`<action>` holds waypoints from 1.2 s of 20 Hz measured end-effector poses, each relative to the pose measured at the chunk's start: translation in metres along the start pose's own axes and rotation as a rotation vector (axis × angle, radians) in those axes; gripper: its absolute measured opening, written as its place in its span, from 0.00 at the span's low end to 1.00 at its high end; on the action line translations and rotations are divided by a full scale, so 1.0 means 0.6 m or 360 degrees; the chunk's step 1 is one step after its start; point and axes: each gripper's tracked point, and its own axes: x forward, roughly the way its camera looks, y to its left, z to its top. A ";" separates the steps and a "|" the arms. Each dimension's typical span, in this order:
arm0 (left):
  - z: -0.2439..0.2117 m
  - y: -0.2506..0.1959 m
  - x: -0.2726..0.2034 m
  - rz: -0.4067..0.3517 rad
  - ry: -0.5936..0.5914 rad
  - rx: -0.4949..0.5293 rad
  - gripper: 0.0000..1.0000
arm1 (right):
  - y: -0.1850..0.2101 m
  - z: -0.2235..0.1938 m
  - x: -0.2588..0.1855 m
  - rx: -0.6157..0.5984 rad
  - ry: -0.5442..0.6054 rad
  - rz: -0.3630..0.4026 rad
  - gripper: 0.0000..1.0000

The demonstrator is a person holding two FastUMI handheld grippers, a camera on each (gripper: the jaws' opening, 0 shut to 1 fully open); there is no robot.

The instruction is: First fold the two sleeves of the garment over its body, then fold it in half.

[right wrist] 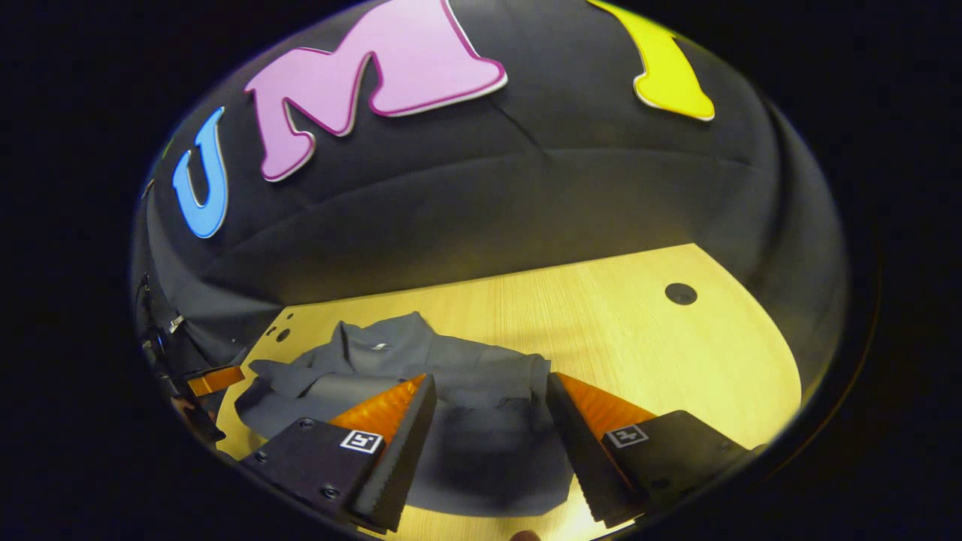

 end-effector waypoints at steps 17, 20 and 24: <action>-0.031 -0.087 -0.297 -0.0172 -0.0057 0.0158 0.92 | 0.046 -0.020 -0.334 -0.0027 -0.0132 0.0076 0.92; -0.058 -0.087 -0.320 -0.0193 -0.0011 0.0155 0.92 | 0.045 -0.041 -0.352 0.0005 -0.0119 0.0047 0.92; -0.083 -0.082 -0.333 -0.0204 0.0032 0.0150 0.92 | 0.054 -0.059 -0.374 0.0000 -0.0111 0.0032 0.92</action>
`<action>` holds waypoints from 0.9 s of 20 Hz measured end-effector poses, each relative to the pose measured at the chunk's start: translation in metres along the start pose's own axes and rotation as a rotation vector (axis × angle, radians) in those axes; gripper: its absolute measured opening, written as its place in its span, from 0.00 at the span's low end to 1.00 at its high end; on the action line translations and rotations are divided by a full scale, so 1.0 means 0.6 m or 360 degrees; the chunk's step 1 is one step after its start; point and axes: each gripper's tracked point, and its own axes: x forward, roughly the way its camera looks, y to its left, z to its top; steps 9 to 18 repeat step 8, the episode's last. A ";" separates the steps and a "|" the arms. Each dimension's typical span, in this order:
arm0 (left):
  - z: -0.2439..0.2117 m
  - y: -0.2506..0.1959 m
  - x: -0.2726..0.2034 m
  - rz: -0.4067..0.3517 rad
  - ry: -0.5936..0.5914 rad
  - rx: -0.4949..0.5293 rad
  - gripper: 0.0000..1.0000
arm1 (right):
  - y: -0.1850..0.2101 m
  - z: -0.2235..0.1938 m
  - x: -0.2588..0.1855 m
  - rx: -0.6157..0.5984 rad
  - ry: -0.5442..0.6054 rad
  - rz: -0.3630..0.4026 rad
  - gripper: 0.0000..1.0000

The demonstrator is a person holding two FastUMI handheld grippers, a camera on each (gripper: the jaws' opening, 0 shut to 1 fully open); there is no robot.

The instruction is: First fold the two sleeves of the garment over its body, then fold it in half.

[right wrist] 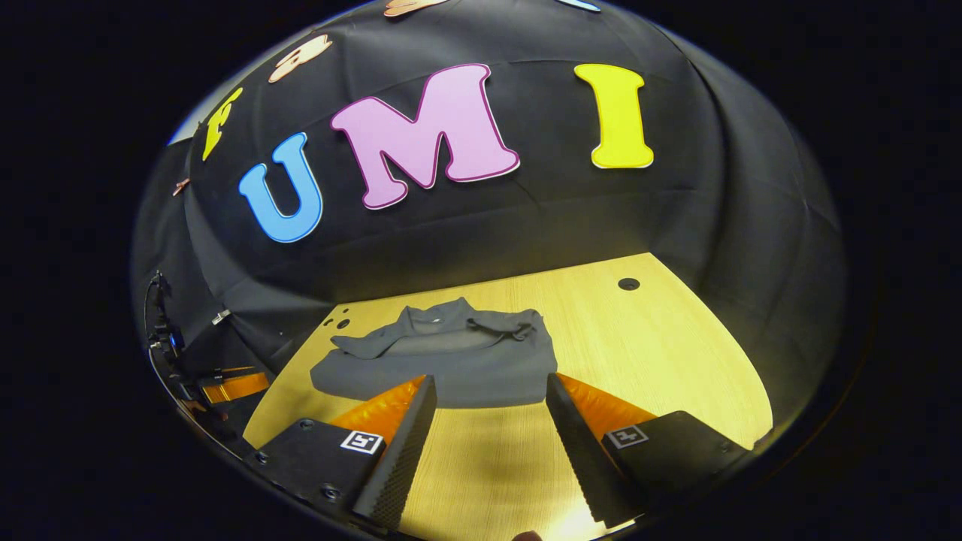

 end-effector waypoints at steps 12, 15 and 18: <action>-0.015 -0.004 -0.003 -0.0046 0.0031 0.0040 0.92 | 0.014 -0.019 -0.004 0.0004 -0.0005 -0.0051 0.92; -0.015 -0.004 -0.003 -0.0046 0.0031 0.0040 0.92 | 0.014 -0.019 -0.004 0.0004 -0.0005 -0.0051 0.92; -0.015 -0.004 -0.003 -0.0046 0.0031 0.0040 0.92 | 0.014 -0.019 -0.004 0.0004 -0.0005 -0.0051 0.92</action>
